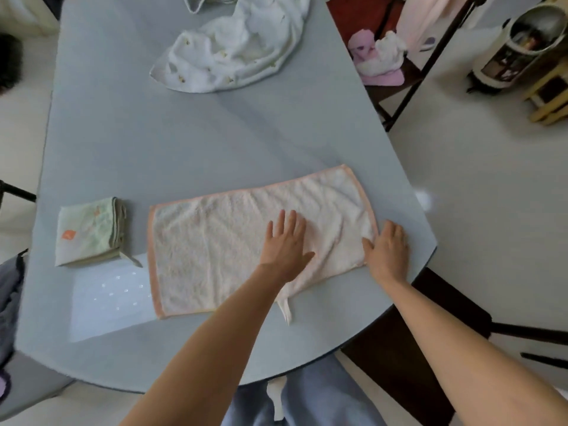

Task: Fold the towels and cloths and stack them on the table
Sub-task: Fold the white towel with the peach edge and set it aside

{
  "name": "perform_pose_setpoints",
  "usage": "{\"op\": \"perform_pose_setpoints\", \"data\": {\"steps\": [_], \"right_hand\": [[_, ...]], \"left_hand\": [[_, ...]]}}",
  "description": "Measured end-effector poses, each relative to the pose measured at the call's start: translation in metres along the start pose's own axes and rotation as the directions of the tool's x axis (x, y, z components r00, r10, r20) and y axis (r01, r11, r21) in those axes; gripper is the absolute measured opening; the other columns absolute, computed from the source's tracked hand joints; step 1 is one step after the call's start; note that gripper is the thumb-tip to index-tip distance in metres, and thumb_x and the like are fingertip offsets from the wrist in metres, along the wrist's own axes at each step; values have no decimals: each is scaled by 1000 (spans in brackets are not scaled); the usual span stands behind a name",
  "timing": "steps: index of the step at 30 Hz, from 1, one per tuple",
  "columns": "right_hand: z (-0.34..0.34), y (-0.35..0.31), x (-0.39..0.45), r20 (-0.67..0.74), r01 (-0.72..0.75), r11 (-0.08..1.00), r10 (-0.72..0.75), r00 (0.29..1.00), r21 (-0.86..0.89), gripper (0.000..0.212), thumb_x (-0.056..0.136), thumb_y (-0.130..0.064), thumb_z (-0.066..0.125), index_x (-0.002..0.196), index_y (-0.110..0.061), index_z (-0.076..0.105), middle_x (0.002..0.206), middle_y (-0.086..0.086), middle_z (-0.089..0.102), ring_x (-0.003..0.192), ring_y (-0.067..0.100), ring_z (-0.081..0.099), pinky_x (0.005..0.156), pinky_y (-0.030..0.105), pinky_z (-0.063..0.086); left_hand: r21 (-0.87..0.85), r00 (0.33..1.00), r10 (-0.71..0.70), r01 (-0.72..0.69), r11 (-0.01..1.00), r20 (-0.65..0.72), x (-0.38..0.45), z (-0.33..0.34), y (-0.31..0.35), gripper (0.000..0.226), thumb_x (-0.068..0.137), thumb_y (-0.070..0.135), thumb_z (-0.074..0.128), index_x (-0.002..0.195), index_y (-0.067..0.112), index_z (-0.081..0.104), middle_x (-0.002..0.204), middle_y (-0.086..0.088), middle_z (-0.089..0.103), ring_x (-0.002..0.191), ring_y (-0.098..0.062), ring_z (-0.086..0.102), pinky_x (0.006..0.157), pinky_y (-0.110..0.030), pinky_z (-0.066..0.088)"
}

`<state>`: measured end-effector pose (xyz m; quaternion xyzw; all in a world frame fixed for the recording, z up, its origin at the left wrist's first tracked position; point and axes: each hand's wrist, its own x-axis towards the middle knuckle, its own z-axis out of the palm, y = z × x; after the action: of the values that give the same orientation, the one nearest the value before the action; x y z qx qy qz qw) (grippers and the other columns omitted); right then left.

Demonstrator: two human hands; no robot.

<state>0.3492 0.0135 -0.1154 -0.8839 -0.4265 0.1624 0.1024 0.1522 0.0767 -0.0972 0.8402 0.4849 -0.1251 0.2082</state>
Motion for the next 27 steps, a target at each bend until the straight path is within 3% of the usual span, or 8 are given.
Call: {"op": "perform_pose_setpoints", "data": {"steps": [5,9,12,17,19,21,24,27], "right_hand": [[-16,1,15,180,-191,948,147,973,256,11,82,-4,61,93,-4,58,95,15,66,89,33,62,67,28,40],[-31,15,23,313,-249,892,130,941,377,20,78,-6,63,62,-11,52,63,2,56,70,24,56,60,25,38],[-40,24,37,349,-248,878,100,932,409,14,82,-14,65,73,-9,56,77,6,62,76,23,57,66,27,42],[-48,23,87,141,-53,956,13,990,289,24,88,-17,58,108,-4,56,110,13,63,103,30,58,83,33,43],[-45,16,107,136,41,974,-72,988,223,36,90,-23,57,120,-4,51,121,14,56,112,31,54,90,37,44],[-41,6,123,143,170,979,-184,972,110,41,93,-30,53,126,-7,47,126,13,50,116,31,49,91,40,45],[-33,-9,143,203,395,917,-377,904,-57,42,95,-29,52,131,-12,42,129,12,42,119,31,43,89,40,43],[-30,-23,157,307,546,830,-492,815,-118,41,94,-23,53,131,-14,42,128,11,39,118,30,43,87,40,43]], "left_hand": [[-142,984,175,-179,973,-41,8,-4,69,58,91,42,58,138,14,39,135,-6,45,126,-25,40,97,-37,41],[-109,977,213,-212,971,-1,6,9,110,57,86,47,62,131,16,43,120,-3,52,112,-21,48,87,-35,46],[-62,984,166,-170,984,-60,12,18,122,45,89,39,60,123,13,47,116,-4,52,107,-22,51,77,-34,45],[122,960,273,-265,957,-57,19,15,136,20,79,13,65,98,13,58,85,-3,60,72,-22,61,47,-30,27],[195,954,300,-291,937,-18,26,16,139,32,55,19,82,77,18,58,56,5,52,40,-16,47,41,-23,4],[200,947,320,-307,931,-37,36,13,141,37,47,24,86,67,20,56,41,6,42,29,-17,25,45,-21,-6],[132,944,330,-327,936,-2,38,11,146,18,84,24,61,98,13,59,62,-4,61,47,-22,36,42,-27,14],[43,956,294,-294,955,14,42,16,147,29,97,16,37,122,6,49,84,-14,65,63,-28,47,58,-36,34]]}}
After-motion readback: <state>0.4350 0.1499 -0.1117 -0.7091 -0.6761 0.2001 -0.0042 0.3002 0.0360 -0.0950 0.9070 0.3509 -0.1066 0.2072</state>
